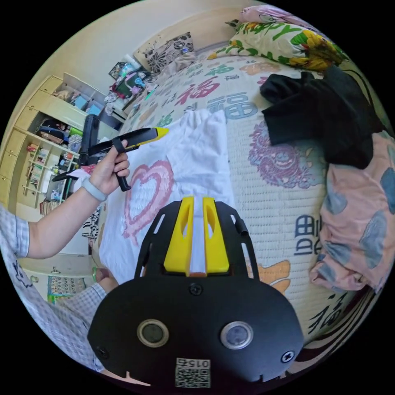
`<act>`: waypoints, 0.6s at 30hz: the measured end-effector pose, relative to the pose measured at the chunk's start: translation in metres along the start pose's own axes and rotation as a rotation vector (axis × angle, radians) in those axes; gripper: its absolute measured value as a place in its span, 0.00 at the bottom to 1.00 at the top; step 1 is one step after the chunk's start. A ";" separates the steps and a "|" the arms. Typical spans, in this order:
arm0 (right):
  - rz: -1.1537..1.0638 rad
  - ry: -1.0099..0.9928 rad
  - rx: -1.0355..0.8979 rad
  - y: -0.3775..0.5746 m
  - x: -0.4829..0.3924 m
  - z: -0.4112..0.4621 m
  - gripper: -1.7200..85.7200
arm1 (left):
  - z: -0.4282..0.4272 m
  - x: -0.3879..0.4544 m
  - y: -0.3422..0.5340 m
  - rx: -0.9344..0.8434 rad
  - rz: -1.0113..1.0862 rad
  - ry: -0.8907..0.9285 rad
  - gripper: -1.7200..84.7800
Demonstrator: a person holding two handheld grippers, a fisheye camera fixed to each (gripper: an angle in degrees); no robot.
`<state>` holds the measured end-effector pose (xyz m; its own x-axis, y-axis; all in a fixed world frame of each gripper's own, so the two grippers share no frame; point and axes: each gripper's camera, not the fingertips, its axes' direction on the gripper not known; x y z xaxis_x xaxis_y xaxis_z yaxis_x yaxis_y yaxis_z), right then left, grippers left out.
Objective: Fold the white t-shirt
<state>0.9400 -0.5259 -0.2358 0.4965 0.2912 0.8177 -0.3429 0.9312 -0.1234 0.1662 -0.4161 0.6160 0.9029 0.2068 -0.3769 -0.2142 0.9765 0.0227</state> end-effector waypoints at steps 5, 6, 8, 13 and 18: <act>0.092 0.074 -0.050 -0.032 0.026 0.041 0.11 | 0.046 0.025 -0.053 -0.115 0.121 -0.020 0.13; 0.104 0.036 -0.093 -0.036 0.032 0.055 0.11 | 0.059 0.029 -0.063 -0.150 0.140 -0.012 0.13; 0.121 -0.011 -0.124 -0.038 0.040 0.073 0.09 | 0.080 0.033 -0.073 -0.244 0.166 -0.018 0.12; 0.147 -0.047 -0.079 -0.042 0.054 0.098 0.04 | 0.080 0.017 -0.083 -0.253 0.120 0.015 0.05; 0.164 -0.037 -0.055 -0.050 0.061 0.130 0.07 | 0.043 0.006 -0.063 -0.204 0.121 0.003 0.10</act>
<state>0.8838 -0.5830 -0.1070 0.4076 0.4334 0.8038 -0.3725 0.8825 -0.2869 0.2018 -0.4741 0.6523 0.8651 0.3213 -0.3852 -0.3919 0.9123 -0.1192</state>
